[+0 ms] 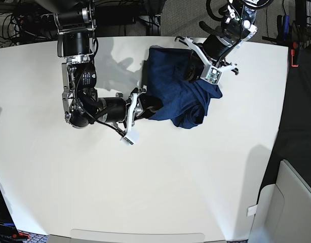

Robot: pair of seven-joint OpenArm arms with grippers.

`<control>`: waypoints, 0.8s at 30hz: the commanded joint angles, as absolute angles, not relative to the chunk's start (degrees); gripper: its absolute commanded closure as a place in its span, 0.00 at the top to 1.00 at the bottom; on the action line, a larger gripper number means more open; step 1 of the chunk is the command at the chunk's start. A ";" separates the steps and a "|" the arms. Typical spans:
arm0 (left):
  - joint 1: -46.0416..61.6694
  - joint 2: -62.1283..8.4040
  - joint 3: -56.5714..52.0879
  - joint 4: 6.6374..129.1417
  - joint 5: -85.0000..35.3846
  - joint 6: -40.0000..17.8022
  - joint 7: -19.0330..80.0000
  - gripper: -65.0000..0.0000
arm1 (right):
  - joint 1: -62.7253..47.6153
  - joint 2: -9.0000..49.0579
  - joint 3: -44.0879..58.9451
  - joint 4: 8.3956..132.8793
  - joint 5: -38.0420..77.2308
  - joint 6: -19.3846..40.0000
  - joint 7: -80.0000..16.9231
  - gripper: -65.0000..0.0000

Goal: Fold the T-shirt properly
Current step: 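Pull the shirt layer with the left gripper away from the right gripper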

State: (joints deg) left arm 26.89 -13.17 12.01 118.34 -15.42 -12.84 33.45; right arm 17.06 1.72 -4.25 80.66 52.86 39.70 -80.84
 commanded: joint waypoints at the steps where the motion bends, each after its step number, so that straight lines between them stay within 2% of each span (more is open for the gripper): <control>1: 27.38 -13.32 11.91 119.34 -14.20 -11.38 31.52 0.15 | 18.42 1.54 -4.18 81.63 54.64 40.00 -80.00 0.34; 3: 28.26 -13.23 12.09 119.34 -9.98 -9.10 30.73 0.20 | 18.42 1.54 -4.18 81.63 54.64 40.00 -80.00 0.34; 6: 29.14 -13.41 15.16 119.34 -3.65 -8.75 29.14 0.24 | 18.42 1.54 -4.18 81.63 54.64 40.00 -80.00 0.34; 15: 33.01 -13.49 24.66 119.34 11.38 -8.48 23.87 0.25 | 18.42 1.54 -4.18 81.63 54.64 40.00 -80.00 0.34; 21: 33.01 -13.49 25.19 119.08 16.31 1.45 23.34 0.29 | 18.24 1.54 -4.18 81.63 54.64 40.00 -80.00 0.34; 24: 33.01 -13.49 25.19 118.73 18.15 2.95 23.25 0.31 | 18.24 1.54 -4.18 81.63 54.64 40.00 -80.00 0.34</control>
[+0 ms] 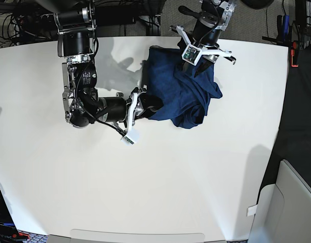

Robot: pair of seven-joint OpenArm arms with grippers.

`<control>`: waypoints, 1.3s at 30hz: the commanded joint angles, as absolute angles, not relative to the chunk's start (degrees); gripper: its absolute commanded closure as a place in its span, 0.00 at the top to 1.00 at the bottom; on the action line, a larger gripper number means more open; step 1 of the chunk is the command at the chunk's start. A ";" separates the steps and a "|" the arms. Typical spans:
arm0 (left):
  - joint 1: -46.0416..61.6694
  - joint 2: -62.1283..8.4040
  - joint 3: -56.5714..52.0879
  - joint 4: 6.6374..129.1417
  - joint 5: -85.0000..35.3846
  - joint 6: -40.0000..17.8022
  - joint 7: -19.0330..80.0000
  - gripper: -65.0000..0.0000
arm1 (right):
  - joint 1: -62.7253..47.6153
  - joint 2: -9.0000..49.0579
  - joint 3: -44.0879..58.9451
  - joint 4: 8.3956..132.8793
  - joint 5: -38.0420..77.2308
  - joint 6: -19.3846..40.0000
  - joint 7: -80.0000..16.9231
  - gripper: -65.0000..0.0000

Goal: Fold the T-shirt properly
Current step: 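Pull the shirt layer with the left gripper away from the right gripper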

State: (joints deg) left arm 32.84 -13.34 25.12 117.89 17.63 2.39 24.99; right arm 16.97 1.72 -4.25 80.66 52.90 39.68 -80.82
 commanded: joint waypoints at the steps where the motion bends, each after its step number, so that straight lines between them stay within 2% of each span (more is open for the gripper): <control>1: 33.19 -13.49 25.19 118.64 18.42 2.95 23.25 0.31 | 18.24 1.54 -4.18 81.63 54.64 40.00 -80.00 0.34; 15: 33.27 -13.49 32.04 118.37 18.42 3.12 23.69 0.31 | 18.24 1.54 -4.18 81.63 54.64 40.00 -80.00 0.34; 39: 28.62 -13.49 31.60 112.40 18.51 3.21 23.87 0.31 | 18.33 1.54 -4.09 81.71 54.64 40.00 -80.00 0.34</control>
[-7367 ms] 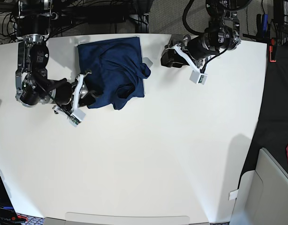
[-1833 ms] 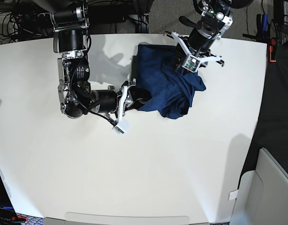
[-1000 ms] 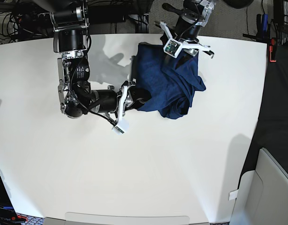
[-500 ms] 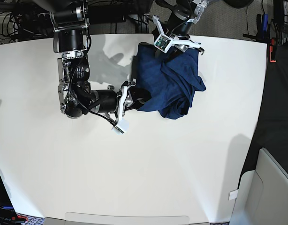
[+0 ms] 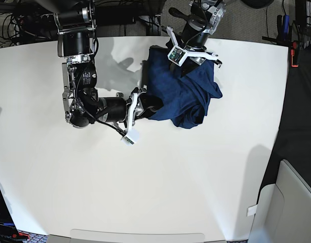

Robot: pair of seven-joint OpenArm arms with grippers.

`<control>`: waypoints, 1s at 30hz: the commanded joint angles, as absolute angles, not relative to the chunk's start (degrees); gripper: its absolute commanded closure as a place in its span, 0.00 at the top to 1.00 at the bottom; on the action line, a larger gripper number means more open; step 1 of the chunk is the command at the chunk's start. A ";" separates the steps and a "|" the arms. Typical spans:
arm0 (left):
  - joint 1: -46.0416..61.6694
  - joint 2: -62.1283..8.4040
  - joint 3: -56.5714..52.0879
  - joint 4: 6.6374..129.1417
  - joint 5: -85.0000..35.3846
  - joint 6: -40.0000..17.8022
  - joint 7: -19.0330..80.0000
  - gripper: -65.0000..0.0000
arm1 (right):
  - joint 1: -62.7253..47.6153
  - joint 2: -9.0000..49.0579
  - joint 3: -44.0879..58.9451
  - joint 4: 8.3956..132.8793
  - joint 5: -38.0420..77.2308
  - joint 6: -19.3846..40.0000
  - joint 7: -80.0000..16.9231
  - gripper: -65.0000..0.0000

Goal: Fold the T-shirt properly
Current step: 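Pull the shirt layer with the left gripper away from the right gripper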

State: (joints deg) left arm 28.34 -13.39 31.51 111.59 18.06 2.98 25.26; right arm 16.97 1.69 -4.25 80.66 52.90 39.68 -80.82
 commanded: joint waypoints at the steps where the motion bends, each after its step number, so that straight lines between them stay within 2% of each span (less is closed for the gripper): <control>1: 28.53 -13.49 31.60 112.31 18.51 3.21 23.87 0.31 | 18.33 1.54 -4.09 81.71 54.64 40.00 -80.00 0.34; 12: 28.44 -13.49 31.34 112.22 18.51 3.21 23.87 0.31 | 18.42 1.54 -4.09 81.71 54.64 40.00 -80.00 0.34; 17: 28.44 -13.49 28.53 111.43 18.51 3.21 23.96 0.24 | 18.33 1.54 -4.09 81.71 54.64 40.00 -80.00 0.34; 23: 28.44 -13.49 27.38 111.08 18.51 3.03 23.96 0.22 | 18.24 1.54 -4.09 81.71 54.64 40.00 -80.00 0.34; 25: 28.53 -13.49 27.38 111.08 18.51 2.95 23.96 0.18 | 18.24 1.54 -4.09 81.71 54.64 40.00 -80.00 0.34; 30: 28.79 -13.49 27.30 111.25 18.51 3.12 23.96 0.02 | 18.24 1.54 -4.09 81.71 54.64 40.00 -80.00 0.34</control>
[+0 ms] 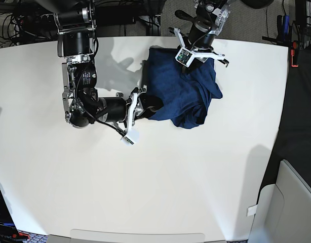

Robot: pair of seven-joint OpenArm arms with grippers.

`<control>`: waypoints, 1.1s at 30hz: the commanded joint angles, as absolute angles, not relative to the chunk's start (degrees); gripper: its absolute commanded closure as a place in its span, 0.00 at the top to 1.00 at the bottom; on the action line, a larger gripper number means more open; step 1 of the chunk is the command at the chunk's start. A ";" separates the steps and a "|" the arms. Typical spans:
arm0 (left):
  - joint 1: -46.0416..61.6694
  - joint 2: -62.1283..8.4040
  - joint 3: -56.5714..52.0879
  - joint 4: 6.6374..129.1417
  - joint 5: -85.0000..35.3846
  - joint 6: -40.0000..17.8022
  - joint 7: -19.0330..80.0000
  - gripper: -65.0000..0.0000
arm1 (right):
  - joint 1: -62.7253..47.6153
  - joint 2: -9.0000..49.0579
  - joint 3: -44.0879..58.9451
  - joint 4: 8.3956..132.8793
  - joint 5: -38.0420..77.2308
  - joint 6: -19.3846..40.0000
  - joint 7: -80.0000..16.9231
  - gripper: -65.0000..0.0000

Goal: Fold the T-shirt properly
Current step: 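Pull the shirt layer with the left gripper away from the right gripper, then drag the shirt with both grippers to flatten it into a rectangle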

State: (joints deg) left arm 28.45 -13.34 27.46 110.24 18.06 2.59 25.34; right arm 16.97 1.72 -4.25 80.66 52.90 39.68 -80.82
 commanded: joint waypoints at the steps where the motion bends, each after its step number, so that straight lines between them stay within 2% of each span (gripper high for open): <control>1: 28.79 -13.49 27.30 111.34 18.51 3.12 23.96 0.00 | 18.24 1.54 -4.09 81.71 54.64 40.00 -80.00 0.34; 7: 30.29 -13.05 21.76 113.98 18.51 3.30 23.96 0.00 | 18.24 1.54 -4.09 81.71 54.64 40.00 -80.00 0.34; 18: 32.48 -7.43 8.31 114.51 18.51 3.30 23.96 0.00 | 18.86 1.10 -4.53 81.71 54.55 40.00 -80.00 0.34; 26: 36.09 -3.65 6.29 114.86 18.42 3.30 23.60 0.00 | 23.87 -0.48 -4.70 80.92 51.56 40.00 -80.00 0.34; 33: 36.44 -3.03 5.93 118.99 18.42 3.30 23.43 0.00 | 26.42 -4.35 -4.79 77.32 46.90 40.00 -80.00 0.34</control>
State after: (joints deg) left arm 36.14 -2.92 6.20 117.99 17.87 2.83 24.71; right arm 24.29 -3.92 -4.75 76.42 45.43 39.68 -80.90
